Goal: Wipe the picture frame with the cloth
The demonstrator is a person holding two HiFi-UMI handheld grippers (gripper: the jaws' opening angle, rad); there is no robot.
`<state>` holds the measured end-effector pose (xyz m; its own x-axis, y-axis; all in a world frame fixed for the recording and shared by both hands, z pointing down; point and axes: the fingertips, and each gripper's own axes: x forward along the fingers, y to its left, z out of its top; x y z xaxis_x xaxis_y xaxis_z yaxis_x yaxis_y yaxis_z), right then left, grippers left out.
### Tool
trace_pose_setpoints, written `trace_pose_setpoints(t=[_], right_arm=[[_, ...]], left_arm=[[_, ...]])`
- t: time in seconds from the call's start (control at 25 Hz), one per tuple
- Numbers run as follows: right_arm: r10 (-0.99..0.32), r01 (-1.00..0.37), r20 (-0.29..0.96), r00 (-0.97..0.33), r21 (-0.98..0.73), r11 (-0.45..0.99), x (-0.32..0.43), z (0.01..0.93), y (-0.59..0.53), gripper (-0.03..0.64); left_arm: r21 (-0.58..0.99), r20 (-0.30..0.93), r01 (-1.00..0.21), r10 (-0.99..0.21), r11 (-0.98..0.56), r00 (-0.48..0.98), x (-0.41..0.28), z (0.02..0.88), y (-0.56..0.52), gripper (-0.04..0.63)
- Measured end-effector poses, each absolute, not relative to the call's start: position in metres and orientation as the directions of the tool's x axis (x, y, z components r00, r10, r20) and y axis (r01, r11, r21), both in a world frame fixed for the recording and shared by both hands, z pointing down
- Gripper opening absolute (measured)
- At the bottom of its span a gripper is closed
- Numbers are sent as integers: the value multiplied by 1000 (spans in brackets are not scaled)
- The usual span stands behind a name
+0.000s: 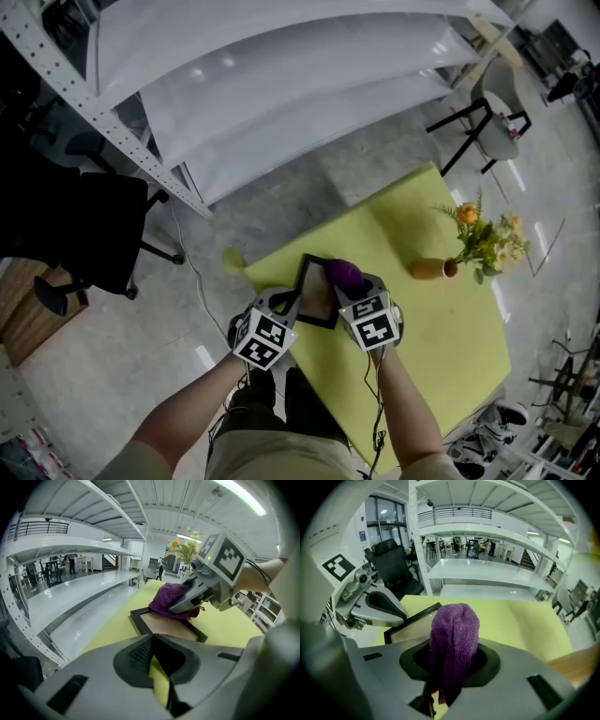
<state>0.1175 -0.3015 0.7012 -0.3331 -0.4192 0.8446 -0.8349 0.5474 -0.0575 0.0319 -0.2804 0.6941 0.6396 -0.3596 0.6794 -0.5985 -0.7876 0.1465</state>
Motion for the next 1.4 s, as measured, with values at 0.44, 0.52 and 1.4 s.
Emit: trace_pose_setpoints(t=[0.44, 0.52, 1.4], right_arm=[[-373, -747, 724, -580, -291, 598, 40, 671, -294, 115], [-361, -754, 728, -583, -318, 575, 35, 683, -292, 115], [-436, -857, 779, -450, -239, 457, 103, 665, -254, 114]], left_arm=[[142, 669, -580, -354, -802, 653, 33, 693, -279, 11], [141, 668, -577, -352, -804, 655, 33, 693, -279, 11], [198, 661, -575, -325, -794, 677, 25, 694, -276, 8]])
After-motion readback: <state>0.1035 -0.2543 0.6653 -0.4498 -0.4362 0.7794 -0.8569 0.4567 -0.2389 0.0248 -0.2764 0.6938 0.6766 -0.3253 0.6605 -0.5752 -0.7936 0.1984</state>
